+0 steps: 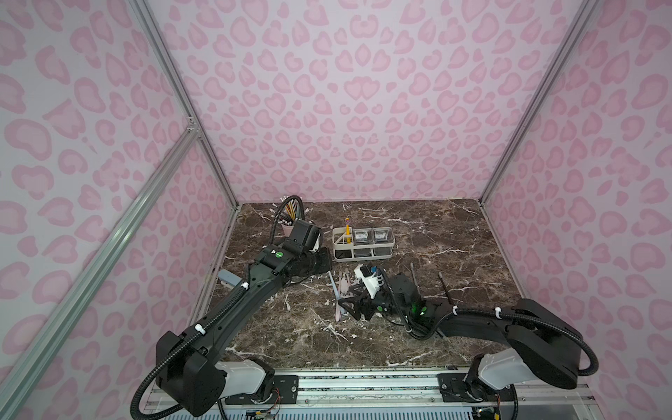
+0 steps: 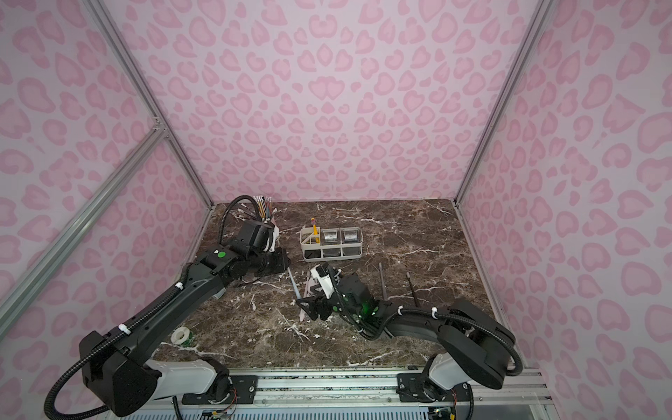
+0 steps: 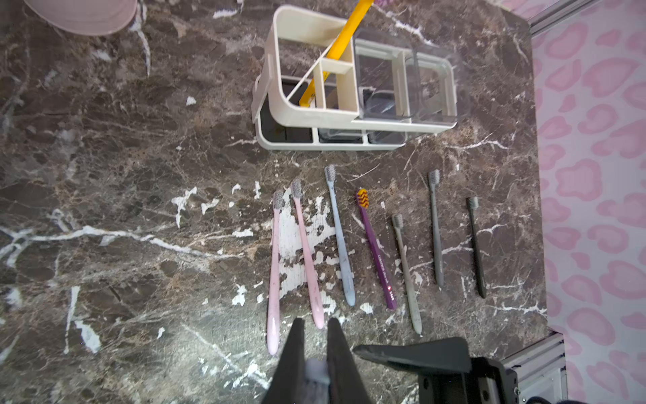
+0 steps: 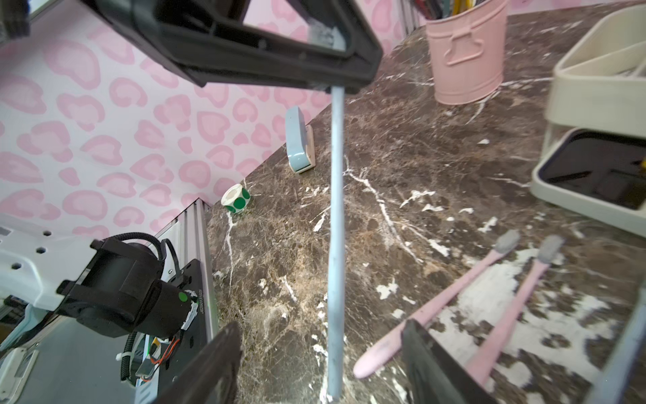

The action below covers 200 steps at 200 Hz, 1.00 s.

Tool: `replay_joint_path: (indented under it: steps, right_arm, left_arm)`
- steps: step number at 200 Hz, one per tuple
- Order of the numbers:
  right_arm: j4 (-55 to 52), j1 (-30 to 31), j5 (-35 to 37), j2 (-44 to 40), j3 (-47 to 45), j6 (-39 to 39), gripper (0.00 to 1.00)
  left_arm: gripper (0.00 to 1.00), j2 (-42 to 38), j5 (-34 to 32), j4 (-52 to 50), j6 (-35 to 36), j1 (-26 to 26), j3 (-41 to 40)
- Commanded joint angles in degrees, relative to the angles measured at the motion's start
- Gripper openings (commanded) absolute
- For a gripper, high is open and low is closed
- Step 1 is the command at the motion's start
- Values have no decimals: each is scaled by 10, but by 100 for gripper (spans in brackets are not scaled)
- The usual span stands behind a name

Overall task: Place the toothbrush into the toothbrush holder
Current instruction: Pick up the toothbrush from the center of the board, then place the toothbrush in the toothbrush holder.

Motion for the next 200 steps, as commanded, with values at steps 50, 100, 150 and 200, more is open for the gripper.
replay_joint_path:
  steps: [50,100,150,200]
  right_arm:
    - [-36,-72,66,-152,-75,-5,90]
    - [-23,-103,86,-189,-117,17,94]
    - [-17,-122,82,-211,-136,16,95]
    - [-10,-128,73,-216,-142,14,96]
  left_arm:
    - [3,21,-90,126,13,0,60]
    - [3,37,-155,218,20,-14,101]
    - [3,65,-222,287,60,-38,124]
    - [3,98,-245,355,90,-52,111]
